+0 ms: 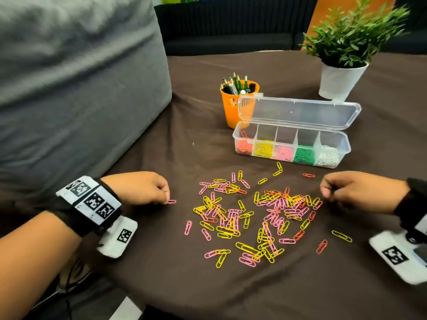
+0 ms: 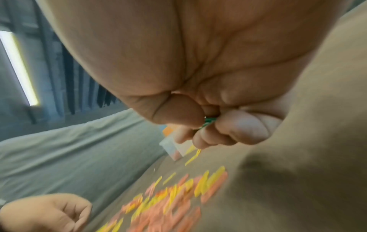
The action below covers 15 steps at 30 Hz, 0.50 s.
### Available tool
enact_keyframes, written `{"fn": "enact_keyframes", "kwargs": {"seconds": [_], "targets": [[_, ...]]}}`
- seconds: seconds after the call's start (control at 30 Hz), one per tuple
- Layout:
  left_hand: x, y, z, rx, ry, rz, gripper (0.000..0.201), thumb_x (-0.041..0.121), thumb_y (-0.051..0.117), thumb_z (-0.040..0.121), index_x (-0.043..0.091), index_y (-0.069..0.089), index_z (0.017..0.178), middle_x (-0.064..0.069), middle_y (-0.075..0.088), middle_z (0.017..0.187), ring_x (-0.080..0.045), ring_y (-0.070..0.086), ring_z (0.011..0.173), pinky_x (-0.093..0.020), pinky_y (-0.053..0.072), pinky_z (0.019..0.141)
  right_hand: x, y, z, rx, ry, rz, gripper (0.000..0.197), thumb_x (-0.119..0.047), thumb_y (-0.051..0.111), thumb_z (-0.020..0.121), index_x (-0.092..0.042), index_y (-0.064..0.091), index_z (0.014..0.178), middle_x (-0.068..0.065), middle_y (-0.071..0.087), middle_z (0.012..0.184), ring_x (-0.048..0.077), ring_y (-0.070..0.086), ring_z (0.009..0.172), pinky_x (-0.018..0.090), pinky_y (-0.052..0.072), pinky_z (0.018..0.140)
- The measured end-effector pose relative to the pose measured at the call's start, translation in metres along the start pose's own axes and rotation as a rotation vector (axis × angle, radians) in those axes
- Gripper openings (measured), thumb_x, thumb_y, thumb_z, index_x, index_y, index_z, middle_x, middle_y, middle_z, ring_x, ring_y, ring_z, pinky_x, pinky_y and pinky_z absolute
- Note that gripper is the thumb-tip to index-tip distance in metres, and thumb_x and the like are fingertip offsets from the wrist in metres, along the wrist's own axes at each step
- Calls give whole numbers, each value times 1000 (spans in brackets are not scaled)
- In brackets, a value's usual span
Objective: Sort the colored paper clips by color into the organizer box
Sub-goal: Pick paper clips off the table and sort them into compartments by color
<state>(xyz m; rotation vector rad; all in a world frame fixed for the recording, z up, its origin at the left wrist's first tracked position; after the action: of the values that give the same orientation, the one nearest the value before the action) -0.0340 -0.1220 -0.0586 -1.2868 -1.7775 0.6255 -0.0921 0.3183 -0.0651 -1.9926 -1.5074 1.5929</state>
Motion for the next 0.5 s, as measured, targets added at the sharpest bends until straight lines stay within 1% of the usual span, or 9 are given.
{"fn": "enact_keyframes", "kwargs": {"seconds": [0.03, 0.07, 0.1, 0.13, 0.2, 0.27, 0.33, 0.43, 0.5], "targets": [[14, 0, 0, 33, 37, -146, 19, 33, 60, 69, 18, 68, 77, 3, 66, 70, -6, 53, 59, -28, 47, 62, -4, -6, 3, 45, 5, 64, 12, 0, 50, 73, -10, 57, 75, 9, 49, 62, 23, 41, 58, 33, 33, 55], [31, -1, 1, 75, 70, -340, 13, 25, 58, 70, 15, 65, 75, 0, 61, 67, -7, 47, 53, -24, 40, 51, -9, -15, 6, 110, 4, 106, 18, 7, 45, 77, -7, 56, 74, 11, 47, 62, 24, 40, 57, 32, 32, 54], [50, -2, 5, 105, 90, -558, 10, 19, 54, 69, 13, 61, 72, -2, 56, 65, -9, 41, 50, -22, 31, 45, -15, -26, 9, 180, 0, 130, 25, 13, 40, 79, -6, 55, 72, 11, 47, 62, 24, 40, 56, 30, 33, 52], [71, -3, 7, 102, 127, -754, 8, 15, 49, 67, 14, 57, 67, -4, 53, 64, -11, 37, 50, -22, 25, 43, -23, -36, 12, 244, -9, 160, 29, 17, 37, 80, -5, 54, 71, 11, 47, 63, 23, 40, 55, 28, 34, 49], [117, -6, 16, 48, 230, -966, 16, 7, 41, 75, 14, 49, 63, -5, 50, 64, -13, 33, 53, -23, 21, 45, -36, -56, 21, 343, -27, 243, 31, 19, 35, 81, -5, 52, 70, 10, 49, 63, 20, 42, 52, 23, 36, 43], [164, -8, 29, 5, 308, -1034, 25, -2, 36, 80, 14, 47, 65, -6, 51, 67, -12, 34, 55, -23, 23, 46, -46, -70, 34, 422, -42, 335, 34, 20, 33, 82, -6, 52, 70, 10, 52, 66, 16, 47, 50, 20, 42, 42], [204, -11, 47, 33, 299, -1127, 31, -9, 30, 80, 13, 49, 70, -9, 54, 70, -12, 36, 55, -20, 26, 45, -51, -75, 47, 463, -61, 479, 38, 22, 30, 84, -5, 54, 74, 13, 56, 72, 16, 57, 53, 19, 49, 45], [237, -15, 79, 81, 267, -1305, 43, -21, 22, 82, 7, 55, 85, -14, 63, 82, -13, 49, 60, -18, 41, 45, -52, -70, 60, 423, -66, 892, 35, 19, 30, 90, 0, 59, 86, 17, 62, 84, 17, 69, 68, 21, 58, 58], [245, -20, 93, 50, 249, -1456, 39, -19, 26, 91, 4, 57, 97, -17, 65, 94, -18, 61, 74, -20, 52, 57, -46, -68, 65, 356, -54, 1226, 28, 8, 35, 94, 4, 63, 94, 21, 65, 95, 25, 72, 76, 29, 61, 68]]}}
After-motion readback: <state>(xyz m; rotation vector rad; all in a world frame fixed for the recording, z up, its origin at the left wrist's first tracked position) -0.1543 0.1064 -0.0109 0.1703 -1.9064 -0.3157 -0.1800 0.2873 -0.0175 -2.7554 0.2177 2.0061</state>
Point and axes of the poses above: each hand's wrist, its own z-axis towards the middle knuckle, its own y-axis out of the palm, x = y × z, the point moved 3 cm from there along z, towards the middle knuckle
